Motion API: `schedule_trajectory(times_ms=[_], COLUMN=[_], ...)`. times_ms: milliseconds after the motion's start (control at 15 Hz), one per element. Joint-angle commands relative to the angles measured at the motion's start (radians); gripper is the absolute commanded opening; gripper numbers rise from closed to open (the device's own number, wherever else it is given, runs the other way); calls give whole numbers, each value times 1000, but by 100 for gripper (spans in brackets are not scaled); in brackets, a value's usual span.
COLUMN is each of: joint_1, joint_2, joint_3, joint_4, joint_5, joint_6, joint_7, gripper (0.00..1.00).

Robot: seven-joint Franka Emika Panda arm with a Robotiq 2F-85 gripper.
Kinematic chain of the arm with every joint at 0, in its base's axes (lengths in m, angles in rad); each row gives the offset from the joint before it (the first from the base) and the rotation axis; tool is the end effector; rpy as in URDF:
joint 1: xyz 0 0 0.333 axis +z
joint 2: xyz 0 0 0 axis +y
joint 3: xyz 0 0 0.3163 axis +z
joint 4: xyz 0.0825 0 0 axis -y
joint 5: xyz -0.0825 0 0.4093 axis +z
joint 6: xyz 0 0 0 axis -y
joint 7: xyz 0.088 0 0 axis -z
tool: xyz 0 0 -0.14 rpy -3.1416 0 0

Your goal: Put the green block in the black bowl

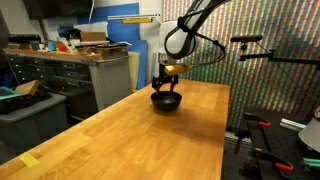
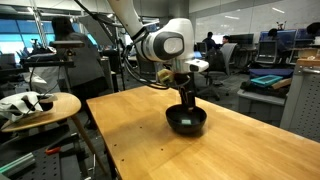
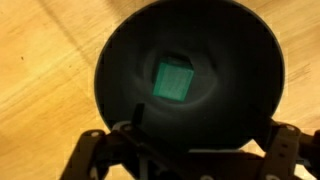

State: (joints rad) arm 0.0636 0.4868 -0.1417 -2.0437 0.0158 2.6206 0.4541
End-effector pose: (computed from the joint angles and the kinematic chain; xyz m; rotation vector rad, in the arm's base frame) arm 0.6223 -0.0503 0.1575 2.9928 -0.8060 0.1614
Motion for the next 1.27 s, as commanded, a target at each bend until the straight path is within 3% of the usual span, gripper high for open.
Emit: schedule_trajectory(times_ms=[0,400,600,667,1200], joint_1=[-11,-19,-37,-19,-30], joint_2=[-63,-157,-210,-155,-190], joint_3=[6,24,56,35,52], joint_4=[-7,-15,-11,1,-5], joint_5=[11,3,36,0,8], joint_6=[-27,-117,-237,-170,-220], joint_7=[-38,-112,-187,-121,-157], gripper=[100,100,100,100,100])
